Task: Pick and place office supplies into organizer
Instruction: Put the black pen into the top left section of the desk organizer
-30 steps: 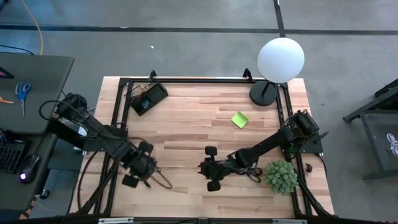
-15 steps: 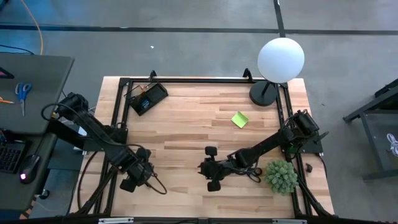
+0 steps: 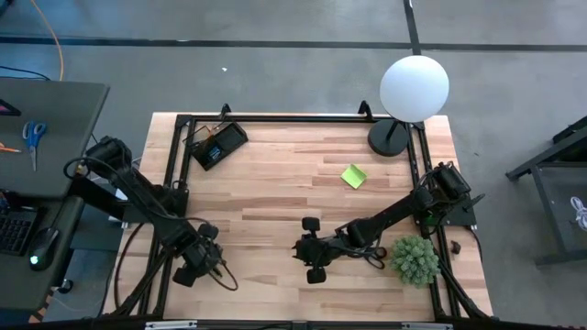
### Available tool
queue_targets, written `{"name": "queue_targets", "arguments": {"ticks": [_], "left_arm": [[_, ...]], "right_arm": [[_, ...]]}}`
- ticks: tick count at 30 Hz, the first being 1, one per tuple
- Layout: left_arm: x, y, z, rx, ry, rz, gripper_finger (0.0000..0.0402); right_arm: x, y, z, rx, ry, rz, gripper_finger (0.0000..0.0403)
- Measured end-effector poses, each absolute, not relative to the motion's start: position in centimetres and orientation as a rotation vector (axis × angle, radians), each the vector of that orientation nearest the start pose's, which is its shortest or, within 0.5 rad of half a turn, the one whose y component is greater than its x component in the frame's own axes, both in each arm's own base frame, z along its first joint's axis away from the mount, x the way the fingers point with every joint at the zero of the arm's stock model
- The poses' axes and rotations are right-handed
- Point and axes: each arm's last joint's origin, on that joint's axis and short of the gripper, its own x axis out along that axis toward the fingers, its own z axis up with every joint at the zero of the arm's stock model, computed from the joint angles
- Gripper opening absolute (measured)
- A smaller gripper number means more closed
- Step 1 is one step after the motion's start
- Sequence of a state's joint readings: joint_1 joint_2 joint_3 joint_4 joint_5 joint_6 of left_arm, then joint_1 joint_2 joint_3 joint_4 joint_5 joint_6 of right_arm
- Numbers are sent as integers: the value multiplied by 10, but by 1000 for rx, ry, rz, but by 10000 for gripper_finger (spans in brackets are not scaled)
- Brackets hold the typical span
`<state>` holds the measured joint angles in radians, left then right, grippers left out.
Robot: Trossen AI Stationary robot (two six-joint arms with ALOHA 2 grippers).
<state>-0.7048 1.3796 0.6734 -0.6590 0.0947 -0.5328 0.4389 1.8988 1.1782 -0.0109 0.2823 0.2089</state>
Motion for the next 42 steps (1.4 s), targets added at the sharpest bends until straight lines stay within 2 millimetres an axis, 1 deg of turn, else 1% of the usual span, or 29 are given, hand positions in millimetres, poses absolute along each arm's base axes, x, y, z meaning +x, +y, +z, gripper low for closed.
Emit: {"name": "queue_targets", "arguments": {"ticks": [3, 6, 11, 13, 16, 22, 28, 30, 33, 42], "left_arm": [[156, -143, 149, 36, 1440, -283, 151], [153, -142, 147, 82, 1418, -249, 148], [154, -141, 147, 115, 1393, -221, 162], [153, -140, 147, 135, 1401, -228, 168], [153, -140, 141, 156, 1441, -220, 173], [158, -145, 126, 200, 1492, -226, 175], [157, -143, 126, 224, 1485, -198, 171], [157, -143, 126, 224, 1481, -198, 161], [158, -144, 126, 226, 1473, -196, 134], [164, -148, 132, 229, 1436, -186, 26]], "right_arm": [[365, 163, 173, -62, 695, 80, 99], [365, 163, 173, -64, 694, 81, 99], [365, 163, 173, -64, 694, 81, 99], [365, 163, 173, -65, 694, 81, 99], [365, 163, 173, -65, 695, 82, 99], [365, 163, 173, -65, 696, 82, 99], [365, 162, 172, -68, 703, 81, 99], [365, 162, 172, -68, 702, 81, 99], [365, 162, 172, -68, 703, 81, 99], [365, 163, 172, -67, 702, 81, 99]]}}
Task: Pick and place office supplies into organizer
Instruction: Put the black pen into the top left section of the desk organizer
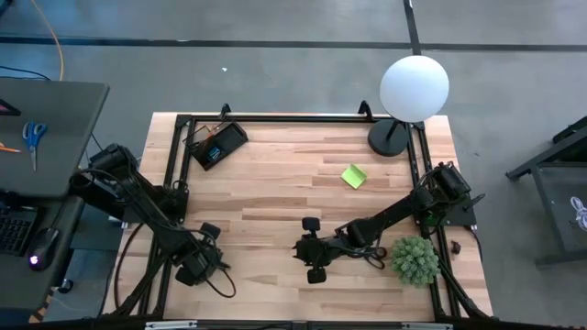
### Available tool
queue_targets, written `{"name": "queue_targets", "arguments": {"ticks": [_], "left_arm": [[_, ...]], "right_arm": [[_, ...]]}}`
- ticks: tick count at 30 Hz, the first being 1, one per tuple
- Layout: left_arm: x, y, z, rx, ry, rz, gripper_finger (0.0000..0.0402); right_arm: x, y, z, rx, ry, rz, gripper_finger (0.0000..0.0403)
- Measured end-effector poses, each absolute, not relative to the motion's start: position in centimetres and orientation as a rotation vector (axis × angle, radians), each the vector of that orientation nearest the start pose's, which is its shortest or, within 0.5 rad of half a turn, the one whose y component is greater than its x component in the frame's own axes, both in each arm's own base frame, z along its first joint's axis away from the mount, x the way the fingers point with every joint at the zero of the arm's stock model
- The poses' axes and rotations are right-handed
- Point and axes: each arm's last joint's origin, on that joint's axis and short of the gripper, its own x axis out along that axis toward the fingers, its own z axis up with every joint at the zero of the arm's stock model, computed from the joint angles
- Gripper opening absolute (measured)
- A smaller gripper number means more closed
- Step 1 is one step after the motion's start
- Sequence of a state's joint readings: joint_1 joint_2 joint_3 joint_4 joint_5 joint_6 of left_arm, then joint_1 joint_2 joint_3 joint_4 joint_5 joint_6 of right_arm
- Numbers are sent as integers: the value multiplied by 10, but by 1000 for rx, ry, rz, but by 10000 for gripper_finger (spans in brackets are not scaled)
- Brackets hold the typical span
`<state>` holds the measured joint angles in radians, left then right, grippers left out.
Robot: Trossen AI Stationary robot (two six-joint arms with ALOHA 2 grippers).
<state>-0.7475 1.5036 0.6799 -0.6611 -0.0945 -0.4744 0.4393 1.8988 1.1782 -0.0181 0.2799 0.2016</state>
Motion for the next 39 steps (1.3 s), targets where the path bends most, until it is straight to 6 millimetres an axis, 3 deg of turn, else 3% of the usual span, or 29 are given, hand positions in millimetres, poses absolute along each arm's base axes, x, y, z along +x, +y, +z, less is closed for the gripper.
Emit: {"name": "queue_targets", "arguments": {"ticks": [3, 8, 12, 16, 22, 28, 33, 39], "left_arm": [[167, -150, 133, 229, 1403, -178, 9], [175, -153, 134, 212, 1291, -133, 32], [179, -155, 136, 206, 1236, -111, 23], [189, -153, 143, 172, 1198, -83, 6], [206, -150, 155, 139, 1106, -11, 19], [212, -147, 165, 177, 986, 105, 4], [212, -125, 192, 165, 814, 259, 4], [210, -77, 222, 106, 646, 278, 4]], "right_arm": [[365, 163, 172, -68, 702, 82, 99], [363, 162, 170, -90, 729, 82, 99], [361, 160, 168, -99, 762, 68, 99], [360, 159, 167, -103, 777, 64, 99], [360, 160, 167, -101, 782, 62, 99], [352, 158, 183, -121, 746, -47, 99], [338, 163, 207, -174, 673, -137, 99], [330, 170, 219, -205, 634, -144, 99]]}}
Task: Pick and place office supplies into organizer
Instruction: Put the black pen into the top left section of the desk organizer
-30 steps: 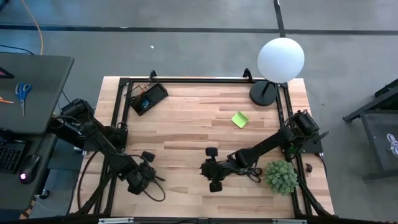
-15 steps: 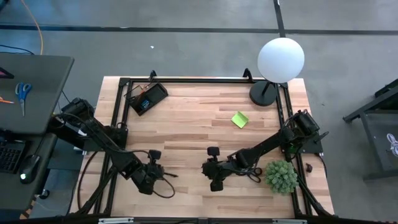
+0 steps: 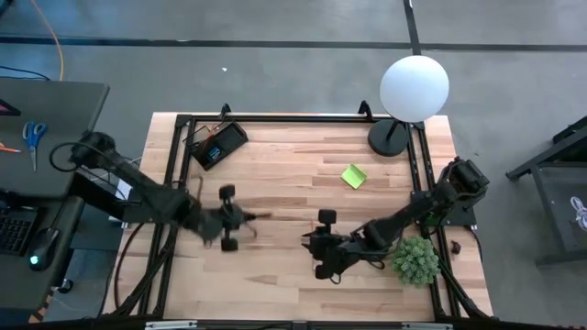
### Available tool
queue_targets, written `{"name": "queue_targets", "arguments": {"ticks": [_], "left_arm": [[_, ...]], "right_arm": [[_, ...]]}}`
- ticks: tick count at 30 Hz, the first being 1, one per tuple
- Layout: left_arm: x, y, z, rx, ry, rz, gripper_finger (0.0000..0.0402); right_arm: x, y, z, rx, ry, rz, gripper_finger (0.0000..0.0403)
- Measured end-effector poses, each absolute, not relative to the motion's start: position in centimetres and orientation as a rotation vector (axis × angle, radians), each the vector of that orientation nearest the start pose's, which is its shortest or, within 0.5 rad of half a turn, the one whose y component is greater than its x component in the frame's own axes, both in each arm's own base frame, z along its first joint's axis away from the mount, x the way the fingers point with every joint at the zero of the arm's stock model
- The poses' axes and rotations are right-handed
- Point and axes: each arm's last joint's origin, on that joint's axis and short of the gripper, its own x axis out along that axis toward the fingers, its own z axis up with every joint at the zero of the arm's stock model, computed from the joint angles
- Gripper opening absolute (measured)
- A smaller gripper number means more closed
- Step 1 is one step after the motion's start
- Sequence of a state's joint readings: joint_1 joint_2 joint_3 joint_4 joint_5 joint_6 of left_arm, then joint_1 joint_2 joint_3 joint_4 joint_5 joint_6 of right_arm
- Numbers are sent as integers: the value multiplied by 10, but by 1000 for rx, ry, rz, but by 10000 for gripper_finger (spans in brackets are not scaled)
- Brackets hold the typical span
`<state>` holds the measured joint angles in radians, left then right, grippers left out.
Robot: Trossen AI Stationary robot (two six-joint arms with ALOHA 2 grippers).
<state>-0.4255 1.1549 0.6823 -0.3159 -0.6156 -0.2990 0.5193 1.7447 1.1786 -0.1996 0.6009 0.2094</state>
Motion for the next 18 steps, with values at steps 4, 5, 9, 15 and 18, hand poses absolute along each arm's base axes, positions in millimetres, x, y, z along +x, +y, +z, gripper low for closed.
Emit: {"name": "queue_targets", "arguments": {"ticks": [4, 5, 9, 15, 18], "left_arm": [[203, -36, 230, 100, 577, 352, 2], [201, -25, 232, 104, 564, 375, 3], [187, 18, 241, 102, 543, 473, 3], [161, 69, 255, 58, 477, 623, 4], [149, 87, 259, 54, 452, 729, 3]], "right_arm": [[329, 172, 218, -218, 638, -141, 99], [329, 172, 218, -223, 640, -144, 99], [329, 171, 217, -228, 640, -152, 99], [327, 170, 215, -223, 663, -170, 99], [326, 170, 215, -213, 669, -176, 99]]}}
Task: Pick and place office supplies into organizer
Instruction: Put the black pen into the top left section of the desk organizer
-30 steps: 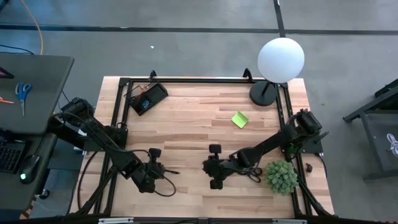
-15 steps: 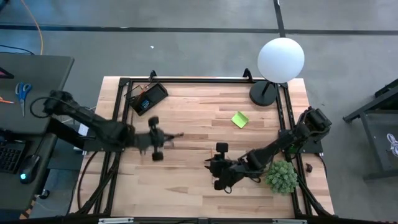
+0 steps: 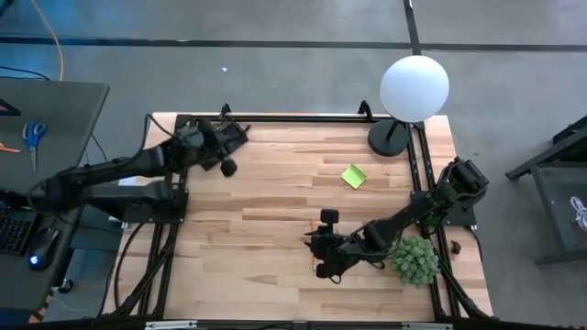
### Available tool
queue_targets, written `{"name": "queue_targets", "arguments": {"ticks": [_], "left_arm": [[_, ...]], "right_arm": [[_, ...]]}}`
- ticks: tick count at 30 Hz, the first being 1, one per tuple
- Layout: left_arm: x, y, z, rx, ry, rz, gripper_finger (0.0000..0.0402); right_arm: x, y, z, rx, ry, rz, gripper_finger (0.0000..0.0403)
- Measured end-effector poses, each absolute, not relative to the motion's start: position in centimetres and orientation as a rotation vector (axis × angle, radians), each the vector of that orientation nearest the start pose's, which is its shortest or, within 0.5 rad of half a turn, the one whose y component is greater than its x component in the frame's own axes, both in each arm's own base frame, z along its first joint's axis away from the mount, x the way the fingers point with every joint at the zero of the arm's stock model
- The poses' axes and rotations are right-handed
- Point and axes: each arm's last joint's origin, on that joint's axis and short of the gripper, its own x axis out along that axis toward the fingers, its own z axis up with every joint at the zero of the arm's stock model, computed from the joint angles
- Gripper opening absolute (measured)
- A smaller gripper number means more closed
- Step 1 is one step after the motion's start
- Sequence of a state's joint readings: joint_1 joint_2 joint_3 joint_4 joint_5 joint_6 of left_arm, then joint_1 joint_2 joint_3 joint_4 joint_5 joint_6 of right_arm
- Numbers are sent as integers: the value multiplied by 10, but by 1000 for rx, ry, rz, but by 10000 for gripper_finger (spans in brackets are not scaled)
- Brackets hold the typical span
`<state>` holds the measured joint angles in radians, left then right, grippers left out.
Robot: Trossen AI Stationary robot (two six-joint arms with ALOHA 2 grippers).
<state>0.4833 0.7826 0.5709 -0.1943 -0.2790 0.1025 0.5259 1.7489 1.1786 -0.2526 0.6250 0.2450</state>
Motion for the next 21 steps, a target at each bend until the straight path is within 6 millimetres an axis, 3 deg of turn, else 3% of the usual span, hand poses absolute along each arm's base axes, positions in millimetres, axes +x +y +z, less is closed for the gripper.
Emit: {"name": "queue_targets", "arguments": {"ticks": [11, 21], "left_arm": [[111, 132, 250, -39, 479, 1067, 3], [99, 135, 246, -64, 522, 1094, 4]], "right_arm": [[313, 163, 185, -162, 702, -214, 99], [305, 166, 173, -148, 689, -217, 99]]}}
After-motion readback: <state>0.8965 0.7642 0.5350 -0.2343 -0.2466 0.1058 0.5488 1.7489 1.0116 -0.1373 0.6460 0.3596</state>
